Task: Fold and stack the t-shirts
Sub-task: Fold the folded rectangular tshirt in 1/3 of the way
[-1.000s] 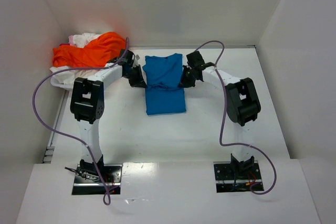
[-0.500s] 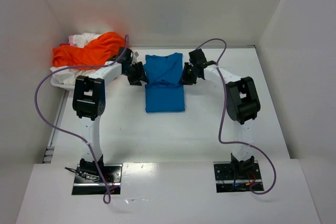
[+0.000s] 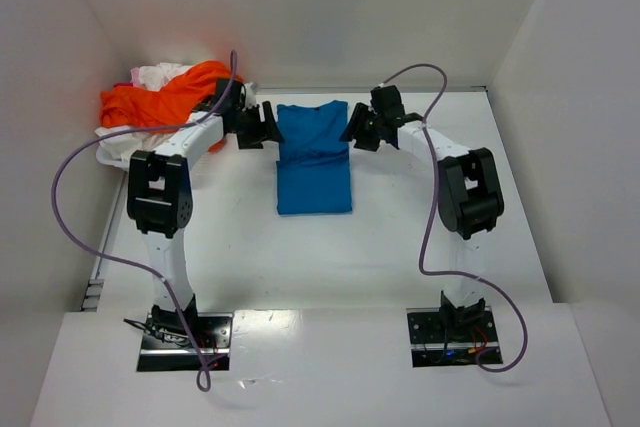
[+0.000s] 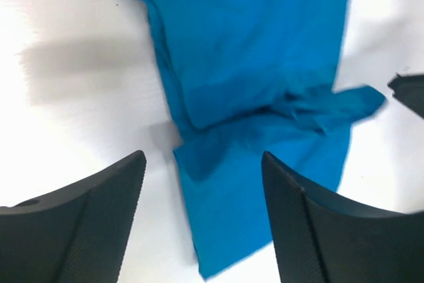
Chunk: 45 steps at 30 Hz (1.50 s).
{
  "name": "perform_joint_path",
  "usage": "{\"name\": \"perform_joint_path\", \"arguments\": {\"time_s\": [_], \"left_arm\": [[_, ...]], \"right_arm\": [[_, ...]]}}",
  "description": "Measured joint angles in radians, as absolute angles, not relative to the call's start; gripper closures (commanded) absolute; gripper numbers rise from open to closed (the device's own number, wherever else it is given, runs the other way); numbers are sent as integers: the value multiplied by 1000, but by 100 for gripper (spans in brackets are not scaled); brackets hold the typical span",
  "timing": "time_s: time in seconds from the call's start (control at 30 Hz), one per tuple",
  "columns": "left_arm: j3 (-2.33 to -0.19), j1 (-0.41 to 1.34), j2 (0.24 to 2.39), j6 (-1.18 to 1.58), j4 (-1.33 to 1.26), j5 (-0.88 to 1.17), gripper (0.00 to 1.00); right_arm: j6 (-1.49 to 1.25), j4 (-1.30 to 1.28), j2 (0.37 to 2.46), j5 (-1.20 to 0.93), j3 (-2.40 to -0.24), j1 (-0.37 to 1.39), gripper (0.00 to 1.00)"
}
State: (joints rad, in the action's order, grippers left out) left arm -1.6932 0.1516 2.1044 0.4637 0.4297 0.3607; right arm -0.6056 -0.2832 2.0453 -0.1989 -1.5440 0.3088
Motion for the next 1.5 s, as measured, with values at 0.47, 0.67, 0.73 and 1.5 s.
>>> {"name": "perform_joint_path", "arguments": {"time_s": [0.47, 0.67, 0.73, 1.5], "left_arm": [[-1354, 281, 1789, 478, 297, 447, 70], [-1303, 315, 1827, 481, 286, 445, 57], [-1303, 313, 1844, 481, 270, 434, 57], [-1732, 250, 2199, 463, 327, 369, 52]], "right_arm": [[-612, -172, 1790, -249, -1393, 361, 93], [-611, -184, 1815, -243, -1311, 430, 89], [-608, -186, 1835, -233, -1303, 429, 89], [-575, -259, 2167, -200, -1623, 408, 85]]}}
